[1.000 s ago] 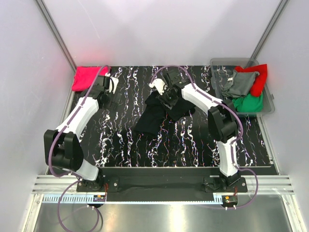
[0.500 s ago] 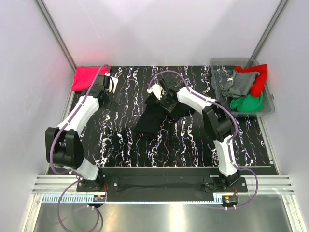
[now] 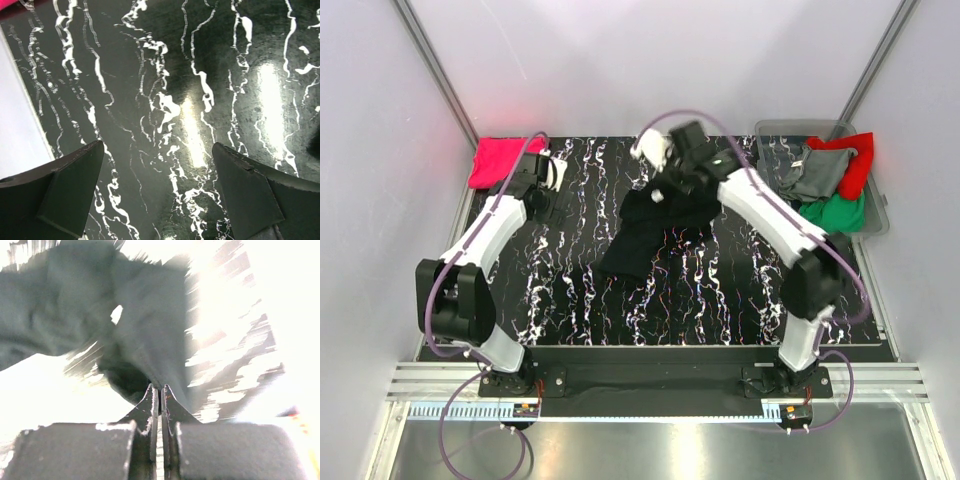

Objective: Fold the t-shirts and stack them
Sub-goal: Flatten the tshirt out

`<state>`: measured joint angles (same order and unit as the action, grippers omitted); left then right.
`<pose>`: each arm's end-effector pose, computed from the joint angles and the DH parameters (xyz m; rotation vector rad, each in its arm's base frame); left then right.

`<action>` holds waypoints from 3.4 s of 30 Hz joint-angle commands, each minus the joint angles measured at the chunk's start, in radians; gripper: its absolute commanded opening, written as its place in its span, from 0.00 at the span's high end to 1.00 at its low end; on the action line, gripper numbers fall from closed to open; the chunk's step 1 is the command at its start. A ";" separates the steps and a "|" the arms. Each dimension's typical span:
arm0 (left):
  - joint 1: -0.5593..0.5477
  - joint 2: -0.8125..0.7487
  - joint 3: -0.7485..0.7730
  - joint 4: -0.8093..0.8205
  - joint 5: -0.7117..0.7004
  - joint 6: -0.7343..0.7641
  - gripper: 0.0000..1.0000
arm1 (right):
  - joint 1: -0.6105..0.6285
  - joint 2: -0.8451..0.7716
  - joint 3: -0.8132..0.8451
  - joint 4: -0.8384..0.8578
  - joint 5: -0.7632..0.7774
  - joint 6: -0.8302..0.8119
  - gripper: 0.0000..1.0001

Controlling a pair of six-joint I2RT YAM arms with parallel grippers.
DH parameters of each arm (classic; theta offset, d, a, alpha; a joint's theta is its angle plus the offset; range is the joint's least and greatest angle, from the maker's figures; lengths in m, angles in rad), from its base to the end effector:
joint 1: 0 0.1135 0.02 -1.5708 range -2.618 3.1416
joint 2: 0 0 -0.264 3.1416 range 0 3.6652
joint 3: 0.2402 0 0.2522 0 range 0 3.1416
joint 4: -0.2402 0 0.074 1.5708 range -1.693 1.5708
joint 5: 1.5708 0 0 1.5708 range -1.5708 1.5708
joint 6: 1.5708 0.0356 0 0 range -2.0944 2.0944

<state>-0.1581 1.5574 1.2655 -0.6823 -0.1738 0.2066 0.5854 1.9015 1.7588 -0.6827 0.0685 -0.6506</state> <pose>0.3265 -0.0458 0.2742 0.3936 2.5097 0.2401 0.3606 0.2361 0.3073 -1.3623 1.9718 -0.1126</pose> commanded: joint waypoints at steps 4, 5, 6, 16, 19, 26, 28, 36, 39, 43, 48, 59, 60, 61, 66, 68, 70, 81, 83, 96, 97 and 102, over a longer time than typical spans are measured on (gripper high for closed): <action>0.006 0.049 0.084 0.035 0.065 -0.012 0.06 | 0.070 -0.243 0.212 0.069 0.007 -0.231 1.00; 0.006 0.049 0.097 0.033 0.069 -0.015 0.07 | 0.085 -0.249 0.225 0.080 0.028 -0.253 1.00; 0.006 0.046 0.104 0.033 0.074 -0.015 0.07 | 0.106 -0.260 0.237 0.090 0.042 -0.273 1.00; -0.001 0.009 0.097 0.024 0.181 -0.003 0.09 | 0.029 -0.226 0.219 0.172 0.215 -0.264 1.00; -0.024 -0.019 0.065 -0.028 0.351 0.040 0.14 | -0.041 -0.231 0.078 0.222 0.267 -0.254 1.00; -0.112 0.090 0.049 -0.105 0.588 0.056 0.30 | -0.159 -0.216 0.005 0.238 0.284 -0.167 1.00; -0.126 0.144 0.067 -0.123 0.631 0.054 0.32 | -0.157 -0.219 -0.013 0.236 0.275 -0.162 1.00; -0.129 0.440 0.256 -0.267 0.761 0.076 0.40 | -0.157 -0.226 -0.021 0.236 0.271 -0.152 1.00; -0.129 0.489 0.288 -0.307 0.825 0.086 0.44 | -0.157 -0.228 -0.030 0.236 0.272 -0.152 1.00; -0.127 0.498 0.331 -0.338 0.837 0.089 1.00 | -0.159 -0.222 -0.032 0.238 0.266 -0.152 1.00; -0.123 0.324 0.394 -0.327 0.641 0.142 1.00 | -0.196 -0.178 0.030 0.244 0.255 -0.063 1.00; -0.159 -0.061 0.572 -0.318 0.626 0.315 1.00 | -0.271 -0.192 0.280 0.104 0.116 0.333 1.00; -0.169 -0.074 0.557 -0.363 0.629 0.336 1.00 | -0.272 -0.215 0.181 0.104 0.113 0.336 1.00; -0.178 -0.089 0.502 -0.388 0.628 0.370 1.00 | -0.274 -0.241 0.121 0.100 0.111 0.333 1.00; -0.190 -0.198 0.168 -0.433 0.677 0.384 0.85 | -0.274 -0.372 -0.220 0.085 0.062 0.341 1.00; -0.192 -0.223 0.037 -0.431 0.678 0.390 0.70 | -0.277 -0.383 -0.294 0.083 0.045 0.353 1.00; -0.192 -0.230 0.006 -0.413 0.649 0.390 0.53 | -0.286 -0.369 -0.294 0.089 0.042 0.368 1.00; -0.189 0.128 0.247 -0.240 0.381 0.295 0.38 | -0.331 -0.159 -0.061 0.083 -0.001 0.410 1.00; -0.164 0.193 0.258 -0.235 0.375 0.292 0.40 | -0.329 -0.157 -0.068 0.078 -0.010 0.414 1.00; -0.064 0.141 0.000 -0.175 0.272 0.404 0.39 | -0.331 -0.194 -0.134 0.081 -0.026 0.404 1.00; -0.054 0.121 -0.021 -0.175 0.266 0.431 0.40 | -0.331 -0.193 -0.133 0.083 -0.027 0.404 1.00; -0.047 0.056 -0.146 -0.155 0.229 0.468 0.42 | -0.329 -0.188 -0.134 0.081 -0.022 0.402 1.00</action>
<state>-0.2100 1.6859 1.1503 -0.8719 0.1001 0.6239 0.2546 1.7477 1.6264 -0.6250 0.0589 -0.2565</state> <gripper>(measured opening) 0.589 0.018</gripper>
